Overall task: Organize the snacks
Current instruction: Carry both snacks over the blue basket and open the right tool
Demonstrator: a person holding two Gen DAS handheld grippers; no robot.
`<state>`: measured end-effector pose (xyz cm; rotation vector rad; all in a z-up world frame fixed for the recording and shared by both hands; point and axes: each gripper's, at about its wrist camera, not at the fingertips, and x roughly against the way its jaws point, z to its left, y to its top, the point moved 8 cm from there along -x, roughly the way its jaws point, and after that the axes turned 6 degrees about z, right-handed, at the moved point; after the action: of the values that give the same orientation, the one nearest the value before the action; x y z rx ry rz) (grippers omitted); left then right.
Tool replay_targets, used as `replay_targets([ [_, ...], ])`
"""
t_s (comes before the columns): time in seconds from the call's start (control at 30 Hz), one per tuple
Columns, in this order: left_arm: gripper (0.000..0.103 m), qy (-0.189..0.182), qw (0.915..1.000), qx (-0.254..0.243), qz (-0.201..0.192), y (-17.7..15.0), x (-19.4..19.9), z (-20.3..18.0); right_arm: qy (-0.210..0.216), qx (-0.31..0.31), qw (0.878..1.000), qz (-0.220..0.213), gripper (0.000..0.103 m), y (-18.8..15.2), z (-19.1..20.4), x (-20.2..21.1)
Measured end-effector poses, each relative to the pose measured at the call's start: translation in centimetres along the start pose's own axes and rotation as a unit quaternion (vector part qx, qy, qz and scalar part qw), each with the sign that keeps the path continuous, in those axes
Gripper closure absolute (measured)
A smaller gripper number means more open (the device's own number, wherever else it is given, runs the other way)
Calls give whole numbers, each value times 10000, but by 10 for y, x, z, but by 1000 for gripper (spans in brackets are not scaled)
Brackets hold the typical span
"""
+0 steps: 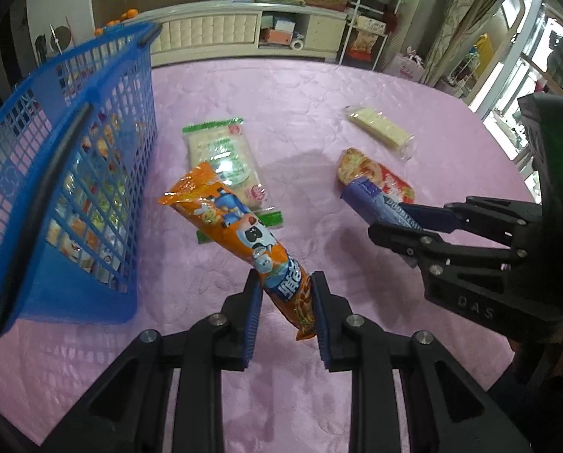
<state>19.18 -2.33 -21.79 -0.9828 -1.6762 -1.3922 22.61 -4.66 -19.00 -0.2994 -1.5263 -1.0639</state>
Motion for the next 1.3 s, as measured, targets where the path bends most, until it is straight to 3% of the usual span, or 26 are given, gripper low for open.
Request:
replay_targets([
  [0.33,79,-176,9971,-357,-647,11,65,-15,-278,-94,9984,-491,68,10,20,76],
  [0.67,79,-185,9910,-524,-1220,38,123,6,-383,193,9939,-1013,68,55,68,128],
  [0.97,79,108,9862,-364,-1611,57,173,72,-233,732,9878,-1355,68,107,126,141],
  [1.3,79,590,9856,147,-1576,60,185,158,126,1461,9814,-1237,68,158,191,103],
])
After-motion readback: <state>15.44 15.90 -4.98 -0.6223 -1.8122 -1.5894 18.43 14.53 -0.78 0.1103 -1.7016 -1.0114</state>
